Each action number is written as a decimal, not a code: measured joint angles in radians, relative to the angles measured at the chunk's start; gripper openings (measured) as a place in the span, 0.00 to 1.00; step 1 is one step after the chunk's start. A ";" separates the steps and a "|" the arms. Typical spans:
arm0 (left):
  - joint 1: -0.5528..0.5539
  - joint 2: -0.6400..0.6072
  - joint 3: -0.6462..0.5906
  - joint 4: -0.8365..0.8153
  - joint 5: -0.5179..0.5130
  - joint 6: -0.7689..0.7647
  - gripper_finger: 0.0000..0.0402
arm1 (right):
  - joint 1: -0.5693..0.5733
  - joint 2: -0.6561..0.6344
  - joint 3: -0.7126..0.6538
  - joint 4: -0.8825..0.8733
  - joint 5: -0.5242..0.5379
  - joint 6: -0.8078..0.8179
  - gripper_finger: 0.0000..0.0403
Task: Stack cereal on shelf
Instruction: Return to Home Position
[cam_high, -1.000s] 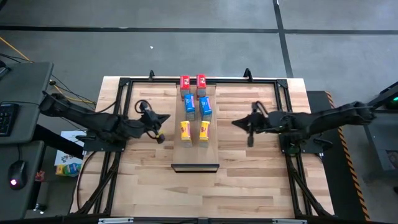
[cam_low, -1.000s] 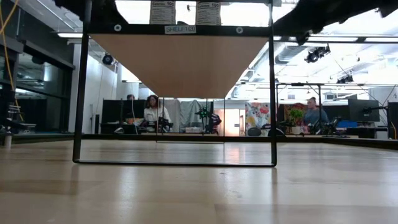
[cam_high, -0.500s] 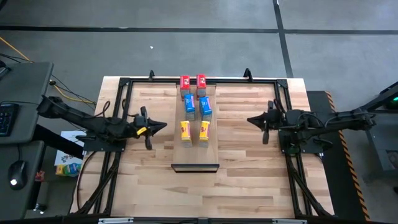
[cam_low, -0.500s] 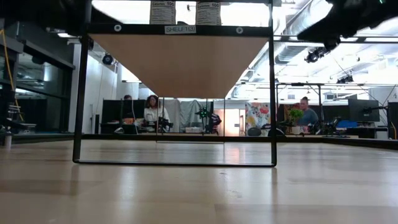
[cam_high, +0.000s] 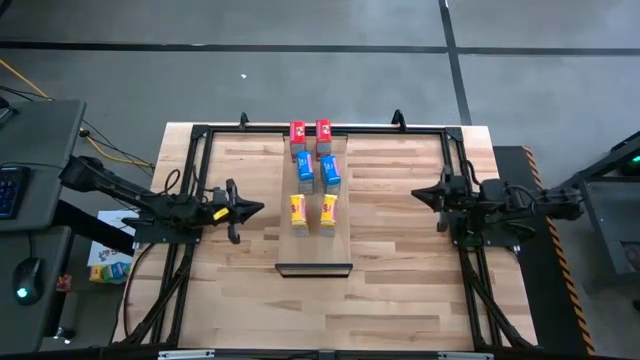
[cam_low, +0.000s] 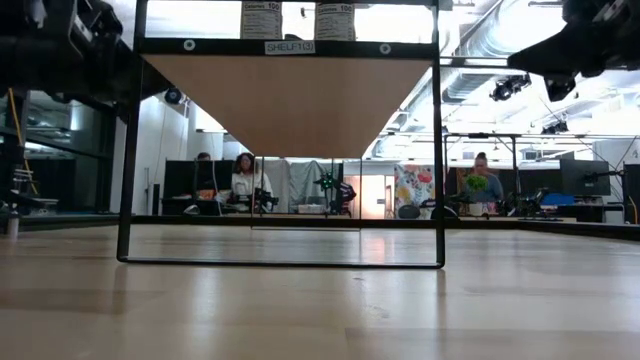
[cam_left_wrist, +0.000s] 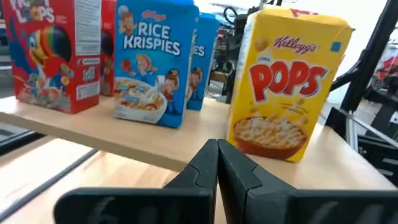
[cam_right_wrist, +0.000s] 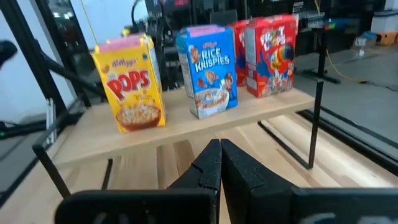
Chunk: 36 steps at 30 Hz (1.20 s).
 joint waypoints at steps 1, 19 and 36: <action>-0.001 0.000 0.000 -0.002 0.003 -0.005 0.00 | 0.000 -0.013 -0.007 0.004 0.000 0.001 0.00; 0.000 0.012 0.001 -0.017 0.082 0.013 0.00 | 0.002 -0.037 -0.266 0.345 -0.063 -0.032 0.00; 0.000 0.013 0.001 -0.191 0.075 0.003 0.00 | 0.002 -0.026 -0.266 0.323 -0.044 -0.001 0.00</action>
